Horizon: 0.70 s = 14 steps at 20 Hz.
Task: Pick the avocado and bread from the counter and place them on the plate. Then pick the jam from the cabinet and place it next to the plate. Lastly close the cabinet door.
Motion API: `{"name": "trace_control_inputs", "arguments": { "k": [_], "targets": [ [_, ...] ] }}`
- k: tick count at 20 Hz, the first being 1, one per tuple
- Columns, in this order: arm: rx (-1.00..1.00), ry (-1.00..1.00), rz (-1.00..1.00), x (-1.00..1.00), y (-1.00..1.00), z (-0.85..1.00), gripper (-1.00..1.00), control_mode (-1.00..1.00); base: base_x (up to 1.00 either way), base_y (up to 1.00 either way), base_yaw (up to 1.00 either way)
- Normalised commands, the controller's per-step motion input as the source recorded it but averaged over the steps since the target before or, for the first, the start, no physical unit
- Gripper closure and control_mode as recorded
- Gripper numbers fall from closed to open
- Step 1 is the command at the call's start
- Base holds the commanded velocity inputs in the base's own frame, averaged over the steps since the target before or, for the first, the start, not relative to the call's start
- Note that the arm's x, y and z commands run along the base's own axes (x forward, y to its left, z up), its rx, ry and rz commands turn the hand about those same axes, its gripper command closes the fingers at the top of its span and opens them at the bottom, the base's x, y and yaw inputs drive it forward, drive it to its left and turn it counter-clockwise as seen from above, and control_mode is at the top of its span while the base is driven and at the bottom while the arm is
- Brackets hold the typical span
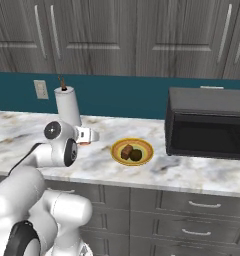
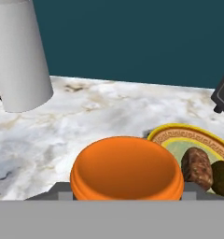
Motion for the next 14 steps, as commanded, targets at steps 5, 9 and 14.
{"name": "trace_control_inputs", "arguments": {
  "k": [5, 9, 14],
  "targets": [
    [0.0, 0.01, 0.0, 0.25, -0.23, -0.16, 1.0, -1.0, 0.0, 0.0, 0.0],
    [0.0, 0.0, 0.0, 0.08, -0.1, -0.13, 1.0, -1.0, 0.0, 0.0, 0.0],
    [0.0, -0.06, 0.0, 0.01, 0.0, -0.17, 1.0, -1.0, 0.0, 0.0, 0.0]
  ]
}}
